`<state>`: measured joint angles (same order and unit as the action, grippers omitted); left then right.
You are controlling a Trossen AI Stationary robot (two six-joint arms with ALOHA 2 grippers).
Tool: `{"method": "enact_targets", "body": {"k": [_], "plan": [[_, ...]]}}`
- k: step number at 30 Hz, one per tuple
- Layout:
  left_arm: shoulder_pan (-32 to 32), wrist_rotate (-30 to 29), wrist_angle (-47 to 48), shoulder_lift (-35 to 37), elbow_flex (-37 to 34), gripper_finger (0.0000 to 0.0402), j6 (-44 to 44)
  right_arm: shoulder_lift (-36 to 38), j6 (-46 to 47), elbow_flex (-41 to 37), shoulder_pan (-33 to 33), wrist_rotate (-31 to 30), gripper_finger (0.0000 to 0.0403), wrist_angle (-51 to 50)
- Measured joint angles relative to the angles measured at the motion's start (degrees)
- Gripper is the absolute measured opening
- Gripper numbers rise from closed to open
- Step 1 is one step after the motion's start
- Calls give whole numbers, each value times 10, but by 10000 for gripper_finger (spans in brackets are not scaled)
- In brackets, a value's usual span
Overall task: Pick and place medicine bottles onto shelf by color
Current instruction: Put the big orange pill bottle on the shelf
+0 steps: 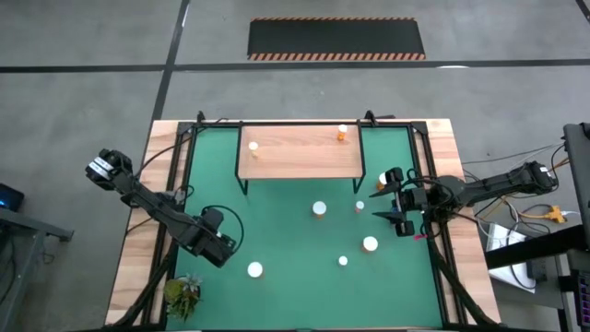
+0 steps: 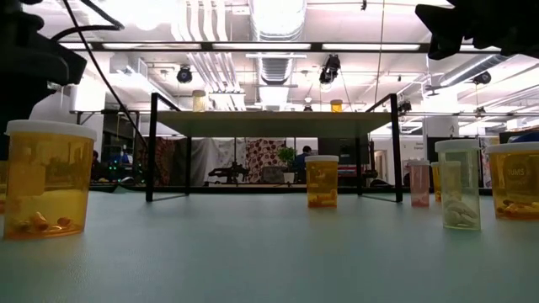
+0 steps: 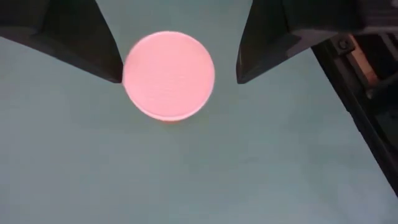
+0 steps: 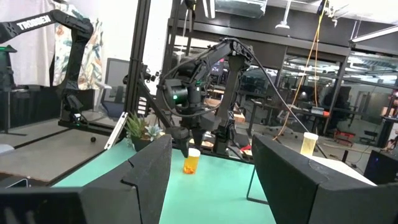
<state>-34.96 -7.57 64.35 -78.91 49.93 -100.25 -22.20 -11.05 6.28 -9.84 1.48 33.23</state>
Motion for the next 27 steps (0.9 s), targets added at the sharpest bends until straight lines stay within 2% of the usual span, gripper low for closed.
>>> {"method": "enact_targets", "body": {"k": [5,14,19,27], "plan": [[0,-2,-9,0,-7,271,1,0,0,0,0,0,215,0],[0,-2,-10,0,-7,210,1,0,0,0,0,0,215,0],[0,-3,-14,0,-2,197,2,0,0,0,0,0,215,0],[0,0,-14,0,81,195,20,0,0,0,0,0,215,0]]}}
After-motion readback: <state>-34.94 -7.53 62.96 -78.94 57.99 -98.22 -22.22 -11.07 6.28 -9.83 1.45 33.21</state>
